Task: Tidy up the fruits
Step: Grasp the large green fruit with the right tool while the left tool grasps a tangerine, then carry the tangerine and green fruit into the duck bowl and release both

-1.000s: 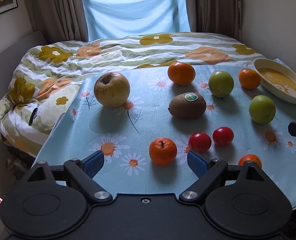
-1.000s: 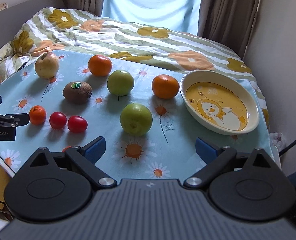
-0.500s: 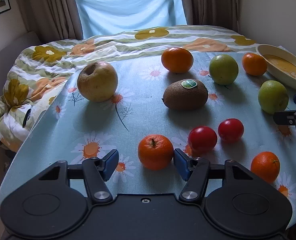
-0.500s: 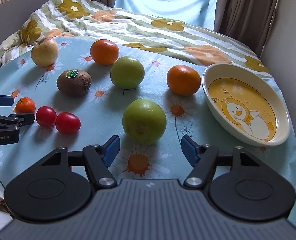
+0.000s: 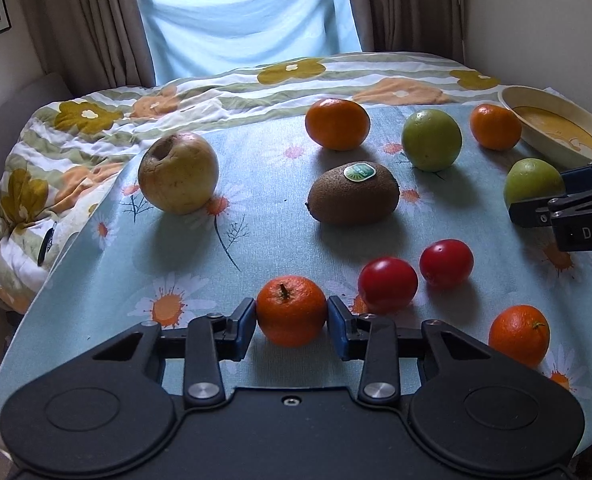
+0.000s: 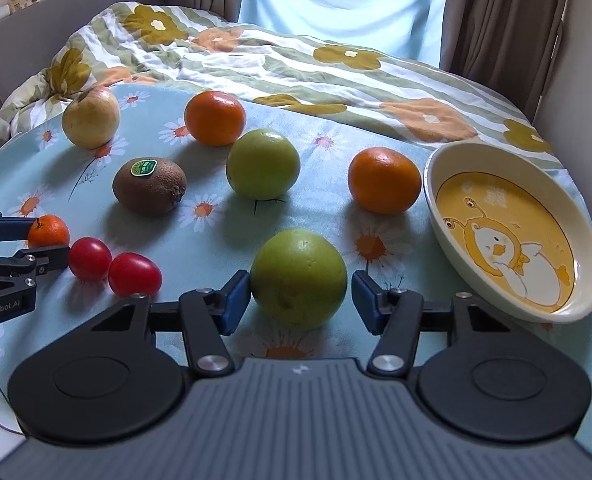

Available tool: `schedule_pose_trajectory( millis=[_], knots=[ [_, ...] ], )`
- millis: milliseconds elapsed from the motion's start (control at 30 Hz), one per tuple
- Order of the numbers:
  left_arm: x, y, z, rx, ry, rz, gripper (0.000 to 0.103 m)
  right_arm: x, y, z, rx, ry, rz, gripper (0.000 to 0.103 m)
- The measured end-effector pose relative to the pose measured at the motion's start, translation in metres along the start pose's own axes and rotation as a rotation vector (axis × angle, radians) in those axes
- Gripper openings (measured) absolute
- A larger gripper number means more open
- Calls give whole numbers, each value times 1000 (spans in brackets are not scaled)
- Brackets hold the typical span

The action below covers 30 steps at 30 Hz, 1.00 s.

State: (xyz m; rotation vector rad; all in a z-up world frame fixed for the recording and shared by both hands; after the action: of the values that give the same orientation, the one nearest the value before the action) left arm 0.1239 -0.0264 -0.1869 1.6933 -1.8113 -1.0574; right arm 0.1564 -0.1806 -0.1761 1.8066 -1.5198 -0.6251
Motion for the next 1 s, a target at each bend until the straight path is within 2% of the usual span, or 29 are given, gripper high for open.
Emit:
schedule_pose_trajectory(
  millis=[300,533,833,1000],
  knots=[
    [-3,2,0,-1,7,-14,42,2,-1,0,11,-20,-20,67],
    [-4,17,-9,23,8,-23,42,4,14,-7,55,-25,-33,67],
    [12,60,-35,73,-26,-21,42,21,56,-19,109,-61,-37,67],
    [35,88,-59,118,-57,15,43,44,87,-20,125,-103,-14,67]
  ],
)
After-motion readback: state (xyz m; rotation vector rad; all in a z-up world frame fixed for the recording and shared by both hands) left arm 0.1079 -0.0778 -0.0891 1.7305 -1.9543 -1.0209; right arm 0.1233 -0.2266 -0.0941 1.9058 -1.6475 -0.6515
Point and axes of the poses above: each gripper's, at about its wrist camera, not at the fingertips, and y roughly against the way its jaws point, x to its right, z to its underside, the point moved 4 cm from there along -y, roughly the way its jaws point, and after that the axes turned 5 degrees about -x, right-handed, at the moved point
